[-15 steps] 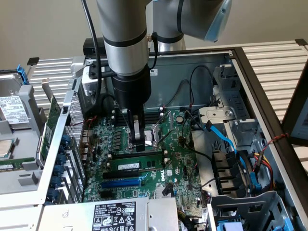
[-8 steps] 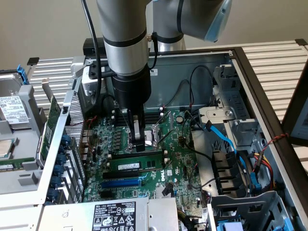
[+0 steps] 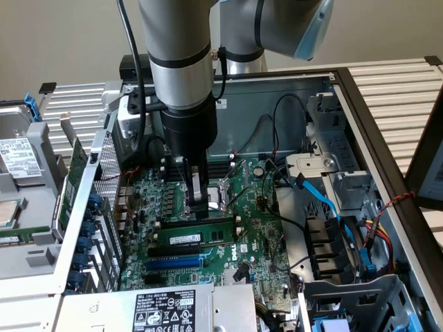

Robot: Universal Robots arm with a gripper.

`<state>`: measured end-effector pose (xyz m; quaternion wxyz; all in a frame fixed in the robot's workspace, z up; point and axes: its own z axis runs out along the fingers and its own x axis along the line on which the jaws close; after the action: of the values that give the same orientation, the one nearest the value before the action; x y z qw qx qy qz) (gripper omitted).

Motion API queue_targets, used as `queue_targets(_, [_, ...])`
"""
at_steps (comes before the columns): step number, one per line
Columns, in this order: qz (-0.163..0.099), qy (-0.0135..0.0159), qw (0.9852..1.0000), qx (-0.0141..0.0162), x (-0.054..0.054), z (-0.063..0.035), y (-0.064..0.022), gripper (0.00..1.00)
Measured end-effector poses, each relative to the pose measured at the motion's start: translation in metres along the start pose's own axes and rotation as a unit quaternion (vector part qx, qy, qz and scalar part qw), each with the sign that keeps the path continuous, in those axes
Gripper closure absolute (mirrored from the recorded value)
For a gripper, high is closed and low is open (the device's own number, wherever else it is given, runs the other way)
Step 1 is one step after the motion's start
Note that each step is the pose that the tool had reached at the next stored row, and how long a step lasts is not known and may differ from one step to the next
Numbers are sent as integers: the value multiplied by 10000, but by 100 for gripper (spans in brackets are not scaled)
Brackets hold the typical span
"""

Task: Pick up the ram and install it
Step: 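Insert the ram into the slot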

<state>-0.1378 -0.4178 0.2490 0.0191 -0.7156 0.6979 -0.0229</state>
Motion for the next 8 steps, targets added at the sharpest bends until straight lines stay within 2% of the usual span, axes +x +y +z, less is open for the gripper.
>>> queue_targets(2, [0,1,10000,-1,-1,20,2,82])
queue_targets(3, [1,6,10000,-1,-5,37,4,75])
queue_targets(6, [-2,43,10000,-2,-69,71,12,75])
queue_targets(7, [-5,80,10000,-2,-88,75,16,75])
queue_targets(8, [-9,151,9999,-4,-105,76,19,75])
